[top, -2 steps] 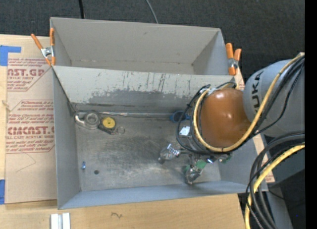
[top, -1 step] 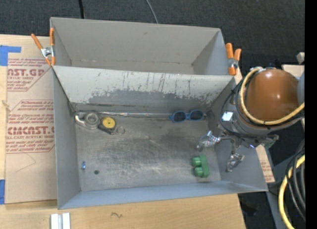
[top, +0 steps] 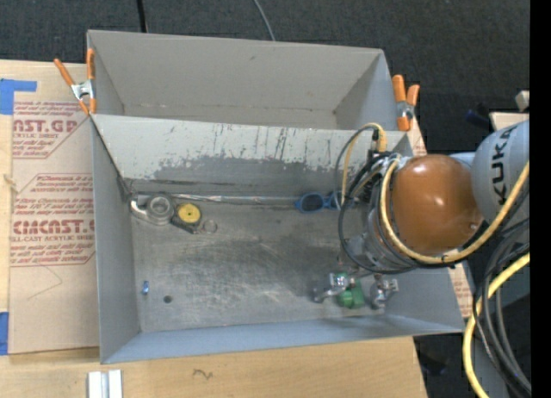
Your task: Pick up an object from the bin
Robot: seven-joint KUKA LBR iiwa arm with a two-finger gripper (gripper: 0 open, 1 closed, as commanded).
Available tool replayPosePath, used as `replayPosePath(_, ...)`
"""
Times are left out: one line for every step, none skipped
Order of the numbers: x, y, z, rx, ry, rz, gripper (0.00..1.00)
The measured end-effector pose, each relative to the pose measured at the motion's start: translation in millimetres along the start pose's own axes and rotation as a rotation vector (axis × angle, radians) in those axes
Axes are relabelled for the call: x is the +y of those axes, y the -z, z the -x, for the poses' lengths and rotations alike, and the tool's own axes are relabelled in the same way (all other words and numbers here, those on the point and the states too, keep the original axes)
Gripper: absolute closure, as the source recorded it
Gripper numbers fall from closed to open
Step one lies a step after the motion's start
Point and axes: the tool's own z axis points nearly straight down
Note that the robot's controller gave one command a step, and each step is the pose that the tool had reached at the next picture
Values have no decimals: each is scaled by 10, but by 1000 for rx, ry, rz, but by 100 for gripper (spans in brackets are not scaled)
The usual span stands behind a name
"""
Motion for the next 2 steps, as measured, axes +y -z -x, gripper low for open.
replayPosePath(-11,17,-21,4,-2,-2,100)
replayPosePath(-203,1570,77,-1,-95,-9,100)
